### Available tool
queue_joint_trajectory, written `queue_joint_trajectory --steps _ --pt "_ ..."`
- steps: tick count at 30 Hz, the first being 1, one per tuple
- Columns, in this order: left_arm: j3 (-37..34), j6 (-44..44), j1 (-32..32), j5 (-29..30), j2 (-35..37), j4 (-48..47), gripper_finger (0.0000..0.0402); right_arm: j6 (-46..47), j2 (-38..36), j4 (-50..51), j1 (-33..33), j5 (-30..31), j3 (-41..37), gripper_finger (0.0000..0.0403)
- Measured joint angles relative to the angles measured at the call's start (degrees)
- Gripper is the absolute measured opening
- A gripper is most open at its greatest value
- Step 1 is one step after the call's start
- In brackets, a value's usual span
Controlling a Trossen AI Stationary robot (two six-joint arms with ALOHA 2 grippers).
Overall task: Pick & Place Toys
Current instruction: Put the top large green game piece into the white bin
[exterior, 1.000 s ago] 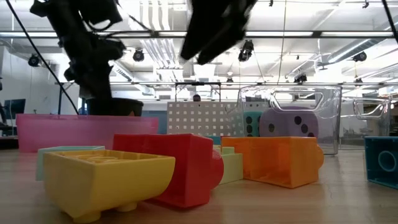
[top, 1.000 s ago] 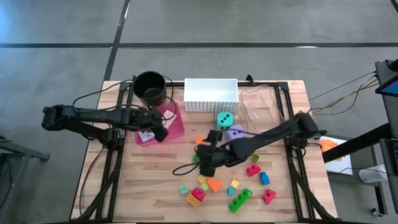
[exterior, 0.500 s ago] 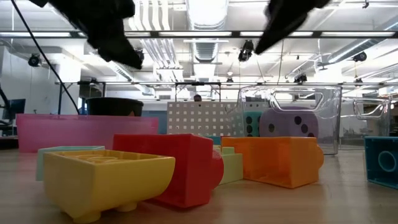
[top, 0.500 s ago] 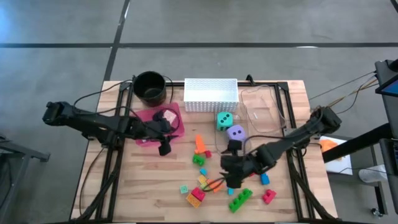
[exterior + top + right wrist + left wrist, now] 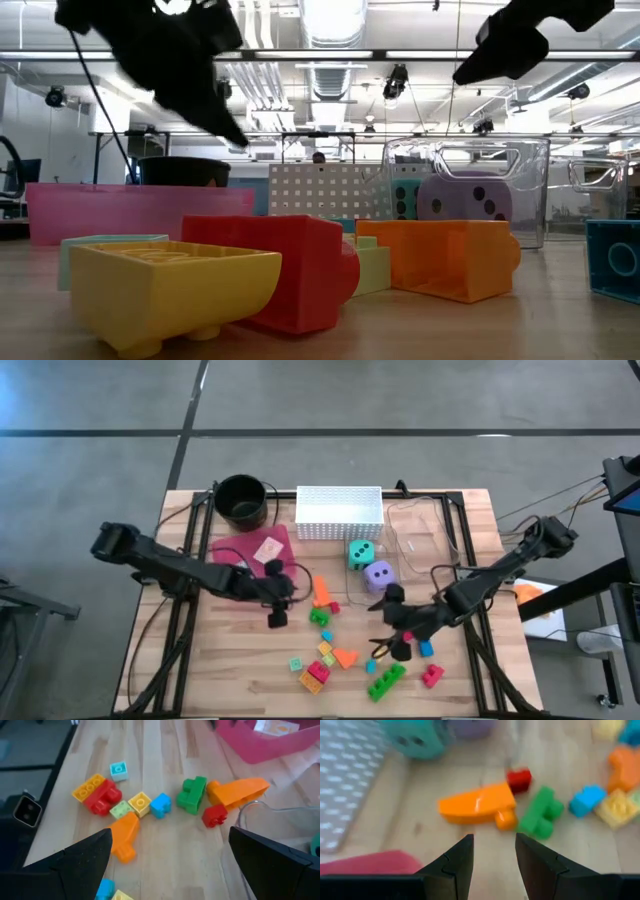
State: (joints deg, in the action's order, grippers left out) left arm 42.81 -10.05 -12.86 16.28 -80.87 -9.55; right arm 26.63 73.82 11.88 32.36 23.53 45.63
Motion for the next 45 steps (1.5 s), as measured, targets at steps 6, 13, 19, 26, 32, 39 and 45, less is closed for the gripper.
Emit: queue_joint_trajectory --steps 6,13,19,26,32,39,45 --pt "0.0 1.82 -0.62 -2.94 -8.88 7.24 0.0148 0.0 -3.76 -2.24 0.01 0.41 -1.73 0.04" --pt "0.09 6.1 -0.82 -6.61 -13.95 18.68 0.0148 -0.13 -3.5 -2.81 0.0 0.46 -1.62 0.04" --pt "0.04 11.25 -0.95 -11.76 -15.75 25.95 0.0148 -0.33 -3.25 -2.84 0.0 0.46 -1.62 0.04" --pt "0.04 10.53 -0.97 -11.88 -19.49 31.95 0.0148 -0.72 -3.32 -3.1 0.0 0.46 -1.62 0.04" --pt "0.04 6.76 -0.95 -11.87 -19.38 32.04 0.0148 -0.72 -3.32 -3.19 -0.02 0.46 -1.62 0.04" --pt "0.04 8.58 -0.87 -11.76 -19.03 32.05 0.0148 -0.72 -3.32 -3.25 -0.02 0.46 -1.62 0.04" --pt "0.04 8.35 -0.87 -11.62 -19.03 32.23 0.0149 -0.7 -3.32 -3.23 -0.02 0.46 -1.62 0.04"
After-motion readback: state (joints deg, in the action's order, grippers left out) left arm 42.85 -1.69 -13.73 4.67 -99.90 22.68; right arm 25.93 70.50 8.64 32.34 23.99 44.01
